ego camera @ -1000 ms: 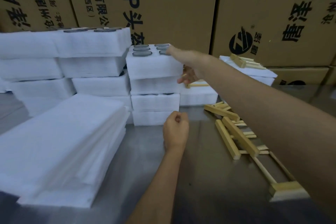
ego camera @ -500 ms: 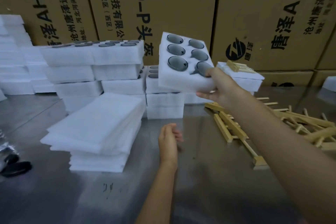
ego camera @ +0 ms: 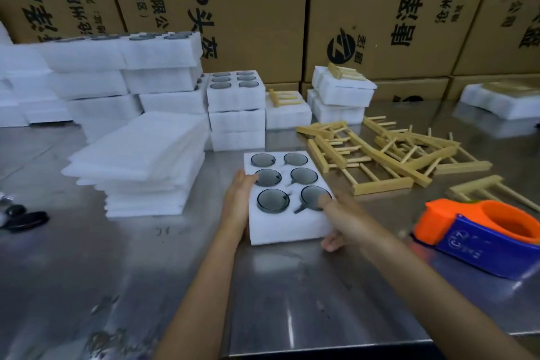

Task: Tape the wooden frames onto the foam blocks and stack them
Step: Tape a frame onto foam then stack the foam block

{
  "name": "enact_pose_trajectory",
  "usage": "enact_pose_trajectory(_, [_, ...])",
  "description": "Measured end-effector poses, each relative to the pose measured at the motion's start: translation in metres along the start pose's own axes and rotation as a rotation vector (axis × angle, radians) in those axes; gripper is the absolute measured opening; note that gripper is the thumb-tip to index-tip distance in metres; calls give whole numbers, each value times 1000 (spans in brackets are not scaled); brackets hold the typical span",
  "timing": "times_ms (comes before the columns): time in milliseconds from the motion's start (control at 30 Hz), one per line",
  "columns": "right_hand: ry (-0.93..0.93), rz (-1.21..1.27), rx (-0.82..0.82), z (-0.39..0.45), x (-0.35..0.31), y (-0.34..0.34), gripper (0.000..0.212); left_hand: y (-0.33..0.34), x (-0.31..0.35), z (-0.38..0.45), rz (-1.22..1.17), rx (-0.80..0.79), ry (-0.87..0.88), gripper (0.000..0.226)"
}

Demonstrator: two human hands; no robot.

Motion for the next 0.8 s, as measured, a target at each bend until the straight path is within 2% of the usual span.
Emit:
enact_pose_trajectory(100, [-114, -71, 39, 1, 13, -13, 21, 4, 3, -12, 284, -6, 110, 20])
enact_pose_trajectory(200, [-174, -81, 143, 3, 30, -17, 18, 7, 4, -18, 443, 66, 224, 20])
enact_pose_trajectory(333, [-393, -3, 286, 6, 42, -15, 41, -2, 33, -30, 928, 331, 628, 32])
enact_pose_trajectory(400, [-409, 56, 301, 10, 42, -12, 49, -4, 64, -34, 1256, 483, 837, 43])
enact_pose_trajectory(433, [-412, 71, 299, 11, 41, -9, 51, -6, 81, -32, 1443, 580, 857, 50])
enact_pose_trajectory(467, [-415, 76, 293, 12, 39, -6, 52, -9, 99, -29, 1587, 672, 773, 58])
enact_pose_trajectory(533, [-411, 36, 275, 13, 35, -1, 57, -23, 129, -18, 1756, 798, 412, 66])
enact_pose_trajectory(600, [-407, 15, 268, 12, 34, 1, 58, -38, 146, -9, 1849, 795, 50, 63])
enact_pose_trajectory(633, [-412, 50, 268, 13, 34, -1, 57, -44, 151, -7, 1848, 767, -43, 58])
enact_pose_trajectory(667, [-416, 97, 265, 13, 35, -3, 56, -45, 154, -6, 1822, 741, -51, 49])
enact_pose_trajectory(767, [-409, 163, 240, 15, 38, -6, 49, -42, 162, -13, 1764, 726, 184, 9])
enact_pose_trajectory(800, [-407, 167, 234, 16, 39, -5, 44, -39, 165, -17, 1752, 739, 256, 14])
Point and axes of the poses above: each hand's wrist, its own z-axis towards the middle knuckle, its own y-axis out of the palm, x = y × z, the point moved 3 cm from there along z, towards the middle knuckle, and after that the axes turned 5 degrees about -y, right-handed, at the moved point
